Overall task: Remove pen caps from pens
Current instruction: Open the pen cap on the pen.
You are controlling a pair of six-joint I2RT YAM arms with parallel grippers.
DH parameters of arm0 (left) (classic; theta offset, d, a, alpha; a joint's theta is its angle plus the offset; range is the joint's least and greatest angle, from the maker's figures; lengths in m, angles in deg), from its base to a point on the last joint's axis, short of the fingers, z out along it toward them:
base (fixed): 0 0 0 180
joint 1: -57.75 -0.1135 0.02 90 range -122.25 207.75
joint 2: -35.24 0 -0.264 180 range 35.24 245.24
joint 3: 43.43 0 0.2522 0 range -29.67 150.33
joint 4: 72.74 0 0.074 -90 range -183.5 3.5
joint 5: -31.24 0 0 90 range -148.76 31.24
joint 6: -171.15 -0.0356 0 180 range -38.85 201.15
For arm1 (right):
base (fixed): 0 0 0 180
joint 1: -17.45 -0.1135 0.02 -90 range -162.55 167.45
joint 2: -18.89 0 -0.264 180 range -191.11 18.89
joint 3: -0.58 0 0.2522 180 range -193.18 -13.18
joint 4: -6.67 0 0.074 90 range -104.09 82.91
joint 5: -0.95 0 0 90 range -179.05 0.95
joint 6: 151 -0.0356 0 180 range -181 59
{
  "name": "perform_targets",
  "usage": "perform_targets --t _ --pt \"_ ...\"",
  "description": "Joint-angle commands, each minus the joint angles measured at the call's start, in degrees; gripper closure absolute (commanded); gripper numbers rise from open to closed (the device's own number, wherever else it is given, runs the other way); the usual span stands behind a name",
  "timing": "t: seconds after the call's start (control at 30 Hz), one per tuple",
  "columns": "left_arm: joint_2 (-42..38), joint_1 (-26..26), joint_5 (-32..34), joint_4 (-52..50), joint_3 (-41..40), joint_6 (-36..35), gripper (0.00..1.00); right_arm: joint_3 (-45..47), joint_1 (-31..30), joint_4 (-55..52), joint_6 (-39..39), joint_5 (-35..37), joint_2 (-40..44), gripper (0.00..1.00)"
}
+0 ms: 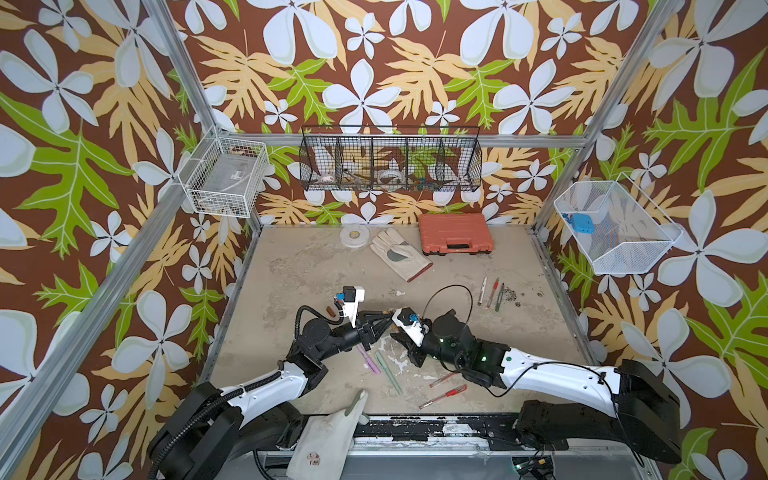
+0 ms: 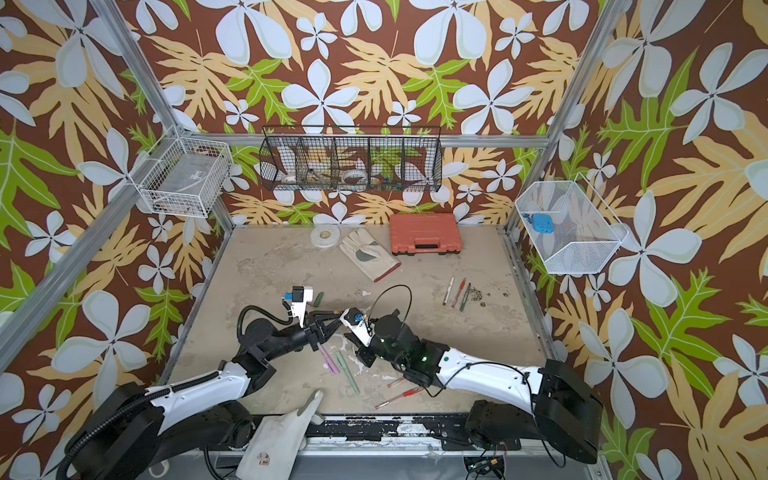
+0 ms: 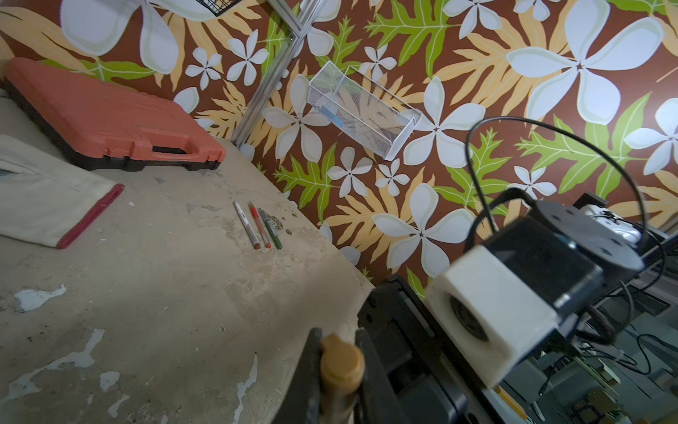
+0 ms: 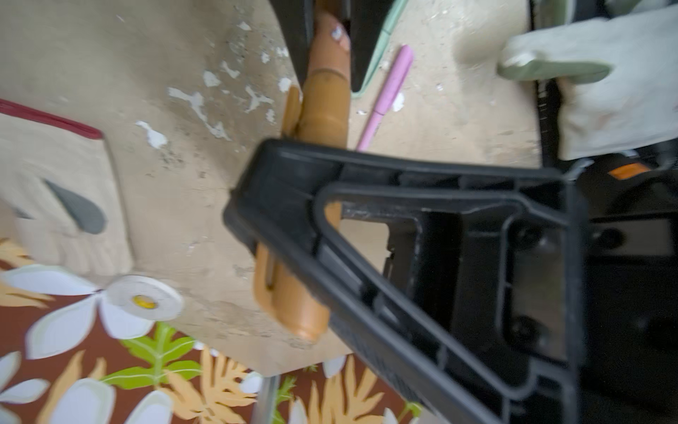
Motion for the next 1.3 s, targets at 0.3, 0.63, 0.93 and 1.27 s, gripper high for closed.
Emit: perform_targets --t 0.3,0.63,0.93,1.27 --pt "-3.38 0.16 0.74 -0.82 0.39 0.87 1.00 2.12 1.86 2.55 3.55 -7.93 1.65 1.00" --pt "-4.29 0.14 -1.25 1.20 -0.07 0.57 1.00 4.78 15.79 8.65 -2.85 -52.77 0.97 1.00" --pt "-4.99 -1.02 0.78 -0.49 0.07 2.07 1.00 4.40 14.28 4.56 -1.47 -35.14 2.81 1.00" --pt "-5.83 -1.52 4.13 -3.29 0.22 2.34 1.00 3.76 -0.66 1.61 5.86 10.04 3.78 1.00"
